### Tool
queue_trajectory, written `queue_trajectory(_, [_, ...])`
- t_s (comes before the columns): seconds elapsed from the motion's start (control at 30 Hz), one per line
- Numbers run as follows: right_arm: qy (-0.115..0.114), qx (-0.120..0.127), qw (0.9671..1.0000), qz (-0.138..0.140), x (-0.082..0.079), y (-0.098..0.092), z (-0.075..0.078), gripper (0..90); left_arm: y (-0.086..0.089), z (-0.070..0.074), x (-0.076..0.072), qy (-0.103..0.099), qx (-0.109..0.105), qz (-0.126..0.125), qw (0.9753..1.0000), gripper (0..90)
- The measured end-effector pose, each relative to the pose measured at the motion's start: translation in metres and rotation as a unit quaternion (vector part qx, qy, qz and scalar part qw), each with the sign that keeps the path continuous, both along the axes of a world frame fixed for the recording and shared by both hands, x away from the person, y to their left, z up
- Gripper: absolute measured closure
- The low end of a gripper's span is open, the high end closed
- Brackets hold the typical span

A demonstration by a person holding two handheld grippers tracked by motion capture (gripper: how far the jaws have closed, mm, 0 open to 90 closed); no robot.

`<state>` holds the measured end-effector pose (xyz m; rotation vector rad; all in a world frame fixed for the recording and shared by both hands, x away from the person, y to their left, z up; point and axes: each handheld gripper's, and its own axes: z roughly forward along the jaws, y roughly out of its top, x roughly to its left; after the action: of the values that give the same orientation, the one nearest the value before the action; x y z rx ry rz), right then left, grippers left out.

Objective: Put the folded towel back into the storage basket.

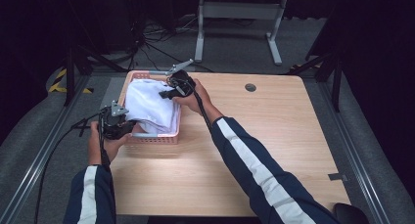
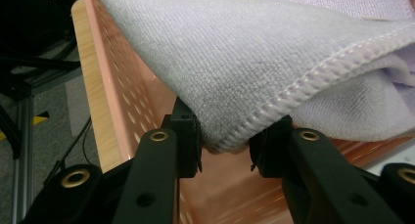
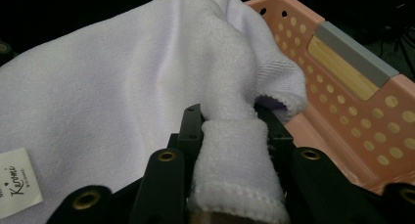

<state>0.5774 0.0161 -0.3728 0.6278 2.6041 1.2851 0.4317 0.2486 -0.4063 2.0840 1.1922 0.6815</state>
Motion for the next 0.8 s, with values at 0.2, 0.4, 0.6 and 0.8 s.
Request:
queue_trajectory(0.2, [-0.002, -0.041, 0.9991, -0.007, -0.002, -0.002, -0.012, 57.4, 0.001, -0.008, -0.004, 0.008, -0.015, 0.006, 0.9998, 52.8])
queue_trajectory(0.4, [-0.020, -0.071, 0.9972, -0.004, -0.010, -0.006, -0.013, 51.6, -0.003, -0.003, -0.008, -0.014, -0.051, 0.006, 0.9986, 35.8])
queue_trajectory(0.6, [-0.036, -0.081, 0.9960, 0.012, -0.024, -0.016, -0.007, 45.5, -0.018, 0.006, -0.022, -0.042, -0.077, -0.021, 0.9959, 27.3])
queue_trajectory(0.8, [-0.047, -0.083, 0.9952, 0.023, -0.040, -0.035, 0.001, 44.2, -0.037, 0.009, -0.037, -0.057, -0.098, -0.045, 0.9926, 24.5])
